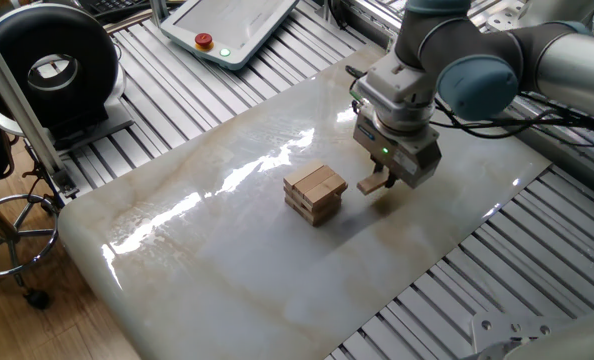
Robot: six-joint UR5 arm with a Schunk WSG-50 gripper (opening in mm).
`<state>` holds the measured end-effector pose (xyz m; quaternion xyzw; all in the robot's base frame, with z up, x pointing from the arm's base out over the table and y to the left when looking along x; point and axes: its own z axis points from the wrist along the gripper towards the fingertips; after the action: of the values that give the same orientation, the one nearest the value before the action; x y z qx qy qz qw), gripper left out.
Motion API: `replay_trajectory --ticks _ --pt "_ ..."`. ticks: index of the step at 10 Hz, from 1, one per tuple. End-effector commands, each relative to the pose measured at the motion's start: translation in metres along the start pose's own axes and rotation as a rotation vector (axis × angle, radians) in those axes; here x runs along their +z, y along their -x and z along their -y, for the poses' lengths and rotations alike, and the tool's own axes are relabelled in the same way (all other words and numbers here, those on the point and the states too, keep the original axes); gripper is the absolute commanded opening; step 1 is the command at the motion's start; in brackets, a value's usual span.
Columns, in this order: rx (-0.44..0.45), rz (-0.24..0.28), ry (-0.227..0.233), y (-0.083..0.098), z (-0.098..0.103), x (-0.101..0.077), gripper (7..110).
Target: Play Jenga
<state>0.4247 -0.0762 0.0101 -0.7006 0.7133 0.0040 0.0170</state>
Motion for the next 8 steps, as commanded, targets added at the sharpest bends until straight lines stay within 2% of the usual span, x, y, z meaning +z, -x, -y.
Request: replay_trajectory --ticks 1,3,6,8 --pt "-0.012 0.006 -0.014 -0.011 0.016 0.004 7" --pt "-0.013 -0.011 -0.011 -0.018 0.032 -0.002 7" --pt "-0.005 -0.019 0.002 -0.020 0.053 -0.027 7" --pt "0.003 -0.025 -0.001 -0.019 0.066 -0.036 7"
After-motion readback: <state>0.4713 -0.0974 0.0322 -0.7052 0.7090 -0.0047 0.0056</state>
